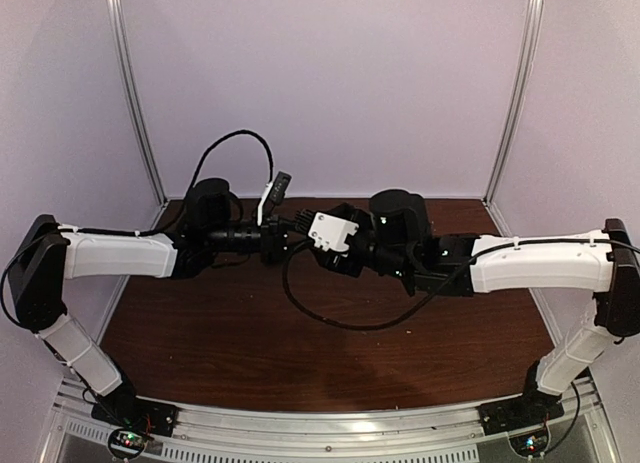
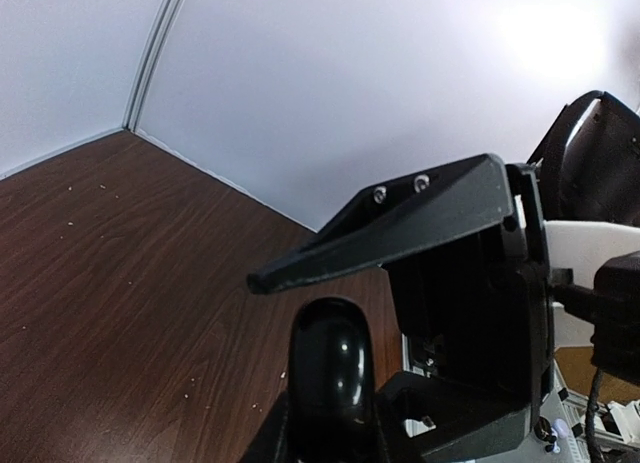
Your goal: Insert the wireless bluetooth earbuds into the charging case
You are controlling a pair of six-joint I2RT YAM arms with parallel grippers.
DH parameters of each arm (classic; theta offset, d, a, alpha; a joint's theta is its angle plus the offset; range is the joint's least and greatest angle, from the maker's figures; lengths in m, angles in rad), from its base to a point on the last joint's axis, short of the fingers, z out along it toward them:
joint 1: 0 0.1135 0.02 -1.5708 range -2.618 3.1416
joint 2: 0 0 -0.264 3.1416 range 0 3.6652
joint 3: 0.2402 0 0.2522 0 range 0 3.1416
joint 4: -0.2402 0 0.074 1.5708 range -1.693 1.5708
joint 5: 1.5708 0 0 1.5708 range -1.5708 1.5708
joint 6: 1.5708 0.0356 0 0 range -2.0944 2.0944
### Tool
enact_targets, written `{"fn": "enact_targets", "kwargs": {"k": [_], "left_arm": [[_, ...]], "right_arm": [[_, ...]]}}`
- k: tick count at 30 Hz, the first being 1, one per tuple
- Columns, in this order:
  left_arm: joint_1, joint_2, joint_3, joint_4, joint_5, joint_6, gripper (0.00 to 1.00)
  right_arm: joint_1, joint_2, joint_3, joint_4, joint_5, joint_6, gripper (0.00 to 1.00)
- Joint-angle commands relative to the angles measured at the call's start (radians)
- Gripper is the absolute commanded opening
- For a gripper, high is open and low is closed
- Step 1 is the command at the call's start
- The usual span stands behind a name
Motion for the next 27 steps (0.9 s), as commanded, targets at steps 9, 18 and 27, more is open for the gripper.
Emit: {"fn": "enact_targets", "kwargs": {"k": [9, 18, 27], "left_arm": [[0.003, -0.009, 0.011, -0.024, -0.034, 0.021, 0.00], [0.011, -0.030, 0.012, -0.050, -0.077, 0.031, 0.31], [0.114, -0.170, -0.093, -0.057, -0.258, 0.038, 0.96]], "right_arm": [[0.010, 0.011, 0.041, 0.000, 0.004, -0.012, 0.37], [-0.003, 0.013, 0.034, 0.005, 0.004, 0.016, 0.33], [-0.144, 0.028, 0.000, 0.025, -0.173, 0.173, 0.33]]}}
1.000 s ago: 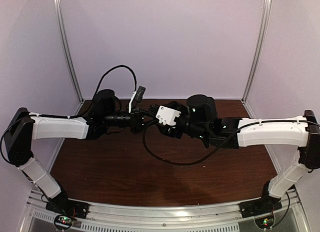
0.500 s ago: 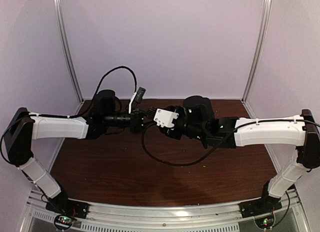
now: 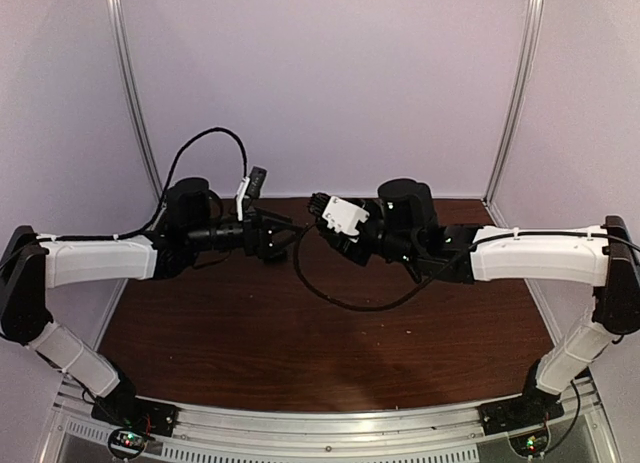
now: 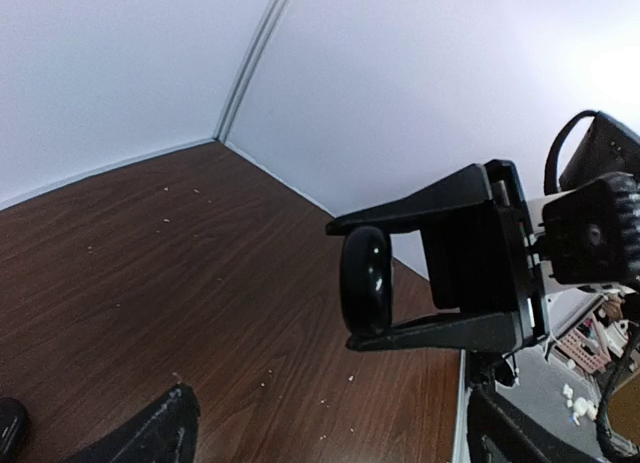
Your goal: Insert the wireless bluetooth earbuds into the charging case
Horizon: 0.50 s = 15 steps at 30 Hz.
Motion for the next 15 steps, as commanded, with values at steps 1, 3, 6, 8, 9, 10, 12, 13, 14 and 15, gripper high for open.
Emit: {"fn": "enact_targets", "kwargs": {"k": [1, 3, 6, 8, 9, 10, 12, 13, 14, 15], "left_arm": [[0.064, -0.095, -0.044, 0.005, -0.179, 0.015, 0.97], [0.088, -0.128, -0.061, -0.014, -0.260, 0.012, 0.98], [0.114, -0.175, -0.089, -0.030, -0.371, -0.003, 0.98], [0.119, -0.201, -0.106, -0.037, -0.422, -0.001, 0.98], [0.119, -0.212, -0.112, -0.039, -0.446, 0.001, 0.98], [0.119, -0.223, -0.118, -0.046, -0.470, 0.002, 0.98], [0.119, -0.239, -0.126, -0.054, -0.495, 0.008, 0.98], [0.119, -0.244, -0.131, -0.056, -0.501, 0.011, 0.98], [0.119, -0.248, -0.134, -0.058, -0.505, 0.011, 0.98], [0.119, -0.251, -0.137, -0.059, -0.508, 0.010, 0.98]], "right_arm": [[-0.078, 0.034, -0.001, 0.036, -0.144, 0.129, 0.33], [-0.116, 0.090, 0.020, 0.033, -0.218, 0.190, 0.33], [-0.163, 0.208, 0.093, 0.003, -0.308, 0.260, 0.33], [-0.176, 0.286, 0.148, -0.011, -0.355, 0.292, 0.34], [-0.181, 0.343, 0.188, -0.032, -0.372, 0.307, 0.34], [-0.184, 0.387, 0.231, -0.057, -0.392, 0.319, 0.34], [-0.190, 0.470, 0.321, -0.105, -0.418, 0.340, 0.34], [-0.191, 0.506, 0.372, -0.122, -0.427, 0.351, 0.34], [-0.192, 0.544, 0.413, -0.138, -0.433, 0.360, 0.34], [-0.195, 0.576, 0.452, -0.163, -0.438, 0.368, 0.34]]}}
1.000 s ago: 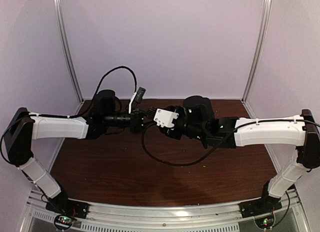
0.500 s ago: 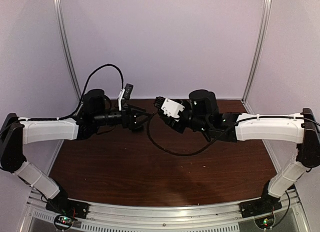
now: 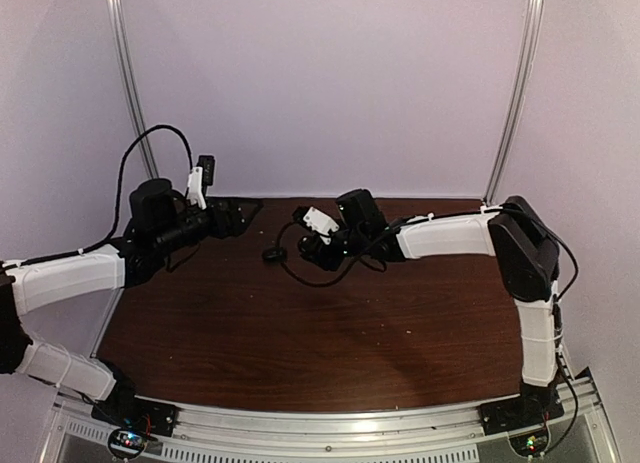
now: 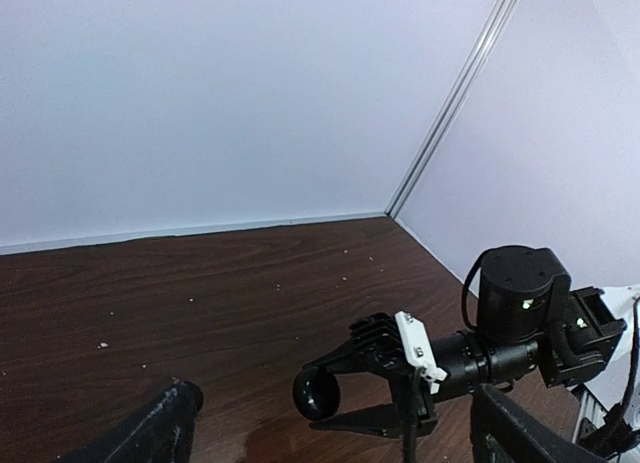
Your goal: Insert the wireless bluetooth earbuds into the charging case
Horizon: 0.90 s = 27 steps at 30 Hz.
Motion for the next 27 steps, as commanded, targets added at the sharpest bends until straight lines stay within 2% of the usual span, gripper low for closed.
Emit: {"fn": "enact_targets", "kwargs": {"k": [1, 6, 11, 22, 27], "left_arm": [[0.002, -0.028, -0.023, -0.007, -0.090, 0.006, 0.98], [0.002, -0.049, -0.053, -0.006, -0.150, -0.026, 0.98], [0.002, -0.074, -0.073, -0.008, -0.222, -0.050, 0.98], [0.002, -0.079, -0.074, -0.027, -0.244, -0.048, 0.98], [0.002, -0.079, -0.074, -0.033, -0.278, -0.048, 0.98]], "right_arm": [[-0.007, 0.118, 0.181, -0.099, -0.090, 0.088, 0.34], [-0.020, 0.241, 0.321, -0.154, -0.114, 0.121, 0.34], [-0.032, 0.319, 0.392, -0.182, -0.129, 0.136, 0.35], [-0.055, 0.389, 0.430, -0.196, -0.114, 0.160, 0.38], [-0.054, 0.413, 0.452, -0.201, -0.100, 0.158, 0.45]]}}
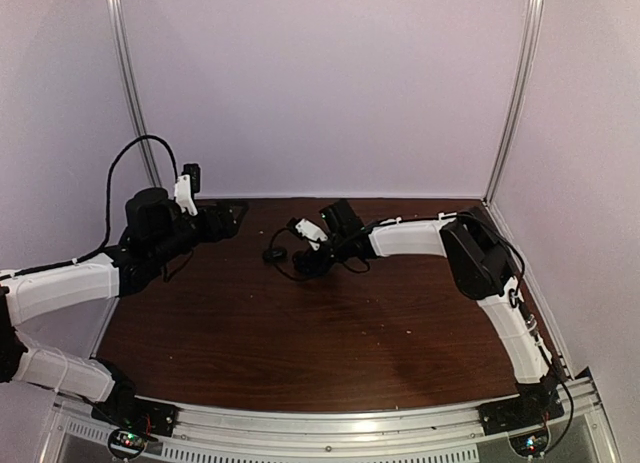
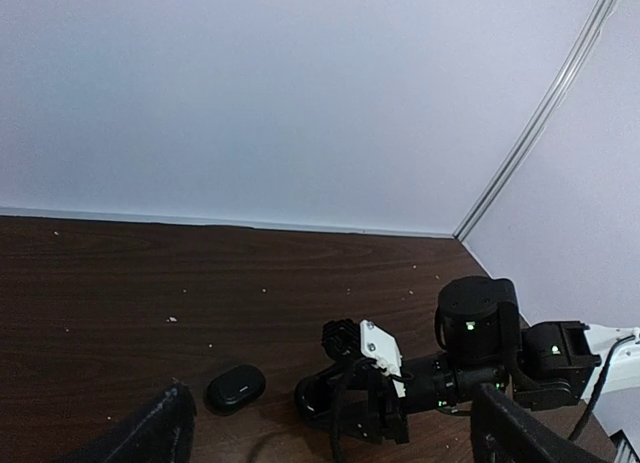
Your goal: Insert the wireless bluetooth earbuds into the charging case
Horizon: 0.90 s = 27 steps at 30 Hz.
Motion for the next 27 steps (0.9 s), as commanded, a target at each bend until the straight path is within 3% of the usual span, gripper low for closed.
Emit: {"fn": "enact_targets", "kwargs": {"k": [1, 8, 17, 25, 27], "left_arm": [[0.002, -0.013, -0.004, 0.004, -0.056, -0.006, 0.98], [0.002, -0.010, 0.004, -0.020, -0.078, -0.003, 0.98], [0.002, 0.028, 0.042, -0.057, -0.042, 0.002, 0.98], [0.002, 0.057, 0.103, -0.103, -0.047, 0.025, 0.98], [0.003, 0.077, 0.154, -0.163, -0.078, 0.046, 0.98]], "right_arm": [[-0.003, 0.034, 0.055, 0.000, 0.019, 0.009, 0.48], [-0.004, 0.035, 0.059, -0.005, 0.042, -0.002, 0.57], [-0.004, -0.028, 0.009, 0.010, 0.034, -0.007, 0.81], [-0.013, -0.178, -0.065, 0.036, 0.048, -0.013, 0.93], [-0.018, -0.225, -0.091, 0.037, 0.065, -0.007, 0.99]]}}
